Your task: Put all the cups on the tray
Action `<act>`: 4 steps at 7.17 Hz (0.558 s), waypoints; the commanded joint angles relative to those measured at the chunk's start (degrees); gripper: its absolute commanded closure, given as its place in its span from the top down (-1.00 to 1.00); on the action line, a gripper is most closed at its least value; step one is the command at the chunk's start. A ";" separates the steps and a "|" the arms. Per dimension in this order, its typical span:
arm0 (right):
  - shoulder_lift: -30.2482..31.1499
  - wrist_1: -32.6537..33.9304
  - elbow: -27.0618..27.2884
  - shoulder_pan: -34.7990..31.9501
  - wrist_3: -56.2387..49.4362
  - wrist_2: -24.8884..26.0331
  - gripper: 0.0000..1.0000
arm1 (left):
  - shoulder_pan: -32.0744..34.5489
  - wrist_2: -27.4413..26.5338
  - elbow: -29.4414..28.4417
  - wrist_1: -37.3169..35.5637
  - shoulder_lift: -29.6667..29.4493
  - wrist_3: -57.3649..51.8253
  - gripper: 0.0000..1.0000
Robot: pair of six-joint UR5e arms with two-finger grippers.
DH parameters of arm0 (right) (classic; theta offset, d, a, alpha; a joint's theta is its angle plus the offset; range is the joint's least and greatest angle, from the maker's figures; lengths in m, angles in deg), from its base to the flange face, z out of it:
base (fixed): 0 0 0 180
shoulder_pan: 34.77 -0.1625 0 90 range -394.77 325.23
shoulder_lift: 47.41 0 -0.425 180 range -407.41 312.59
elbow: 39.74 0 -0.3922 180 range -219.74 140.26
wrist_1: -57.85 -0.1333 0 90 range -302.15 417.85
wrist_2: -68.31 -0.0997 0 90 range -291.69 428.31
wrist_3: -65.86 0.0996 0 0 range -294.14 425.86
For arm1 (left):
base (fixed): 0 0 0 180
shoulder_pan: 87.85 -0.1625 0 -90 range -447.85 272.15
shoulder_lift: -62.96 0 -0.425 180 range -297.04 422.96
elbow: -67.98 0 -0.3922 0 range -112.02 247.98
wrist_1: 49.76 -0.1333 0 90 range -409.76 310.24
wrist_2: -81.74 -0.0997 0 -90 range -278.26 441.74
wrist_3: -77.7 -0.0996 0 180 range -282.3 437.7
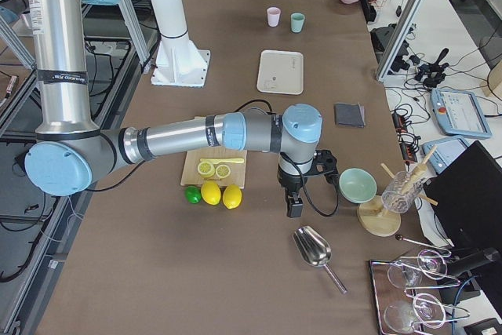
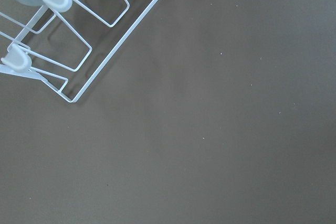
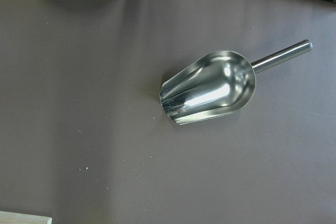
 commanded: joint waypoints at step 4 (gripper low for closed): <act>0.09 0.30 3.32 0.00 -0.02 -0.21 1.00 | -0.09 -0.53 7.08 0.09 3.46 0.00 0.95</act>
